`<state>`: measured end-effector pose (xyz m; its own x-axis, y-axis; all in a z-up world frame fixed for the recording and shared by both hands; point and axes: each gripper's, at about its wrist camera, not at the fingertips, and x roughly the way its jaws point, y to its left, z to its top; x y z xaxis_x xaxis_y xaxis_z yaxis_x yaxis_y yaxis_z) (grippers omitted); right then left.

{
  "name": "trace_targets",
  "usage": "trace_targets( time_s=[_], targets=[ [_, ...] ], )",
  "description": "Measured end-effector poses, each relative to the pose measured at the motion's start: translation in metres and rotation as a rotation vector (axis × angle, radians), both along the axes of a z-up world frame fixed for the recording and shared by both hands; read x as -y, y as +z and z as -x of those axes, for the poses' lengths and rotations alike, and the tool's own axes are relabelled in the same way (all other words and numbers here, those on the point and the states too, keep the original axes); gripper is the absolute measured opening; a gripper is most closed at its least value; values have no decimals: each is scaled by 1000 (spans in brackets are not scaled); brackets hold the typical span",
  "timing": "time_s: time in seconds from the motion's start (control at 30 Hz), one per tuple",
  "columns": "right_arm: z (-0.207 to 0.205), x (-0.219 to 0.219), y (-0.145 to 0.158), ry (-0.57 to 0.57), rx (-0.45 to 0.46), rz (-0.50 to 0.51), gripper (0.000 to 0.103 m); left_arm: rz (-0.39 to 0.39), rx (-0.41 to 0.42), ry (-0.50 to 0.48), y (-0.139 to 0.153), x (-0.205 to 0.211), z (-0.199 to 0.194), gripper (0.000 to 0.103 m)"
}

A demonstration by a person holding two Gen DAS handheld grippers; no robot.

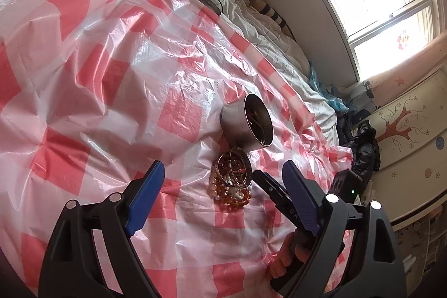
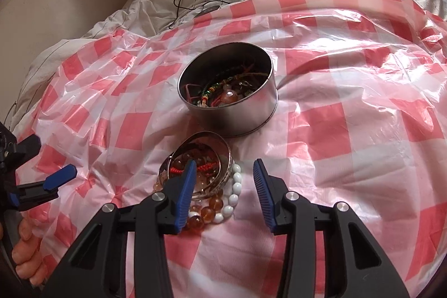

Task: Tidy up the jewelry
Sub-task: 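Grasp a silver bangle from the pile with the right tool, then lift the silver bangle away from the pile with the right tool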

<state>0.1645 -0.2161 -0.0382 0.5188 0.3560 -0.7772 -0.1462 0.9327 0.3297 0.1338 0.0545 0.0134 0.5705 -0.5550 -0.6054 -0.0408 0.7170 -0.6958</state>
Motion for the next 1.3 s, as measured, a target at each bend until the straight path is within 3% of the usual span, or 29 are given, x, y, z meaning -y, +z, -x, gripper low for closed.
trace_targets(
  time_s=[0.2, 0.5, 0.93, 1.3],
  targets=[
    [-16, -1, -14, -11, -54, 8, 27, -85, 10, -47, 3, 19, 0, 83],
    [-12, -10, -10, 24, -14, 38, 5, -91, 13, -84, 3, 29, -1, 83],
    [42, 32, 13, -22, 12, -49, 5, -107, -2, -86, -3, 33, -2, 84],
    [108, 36, 4, 54, -30, 118, 5, -140, -26, -106, -14, 38, -10, 84]
  ],
)
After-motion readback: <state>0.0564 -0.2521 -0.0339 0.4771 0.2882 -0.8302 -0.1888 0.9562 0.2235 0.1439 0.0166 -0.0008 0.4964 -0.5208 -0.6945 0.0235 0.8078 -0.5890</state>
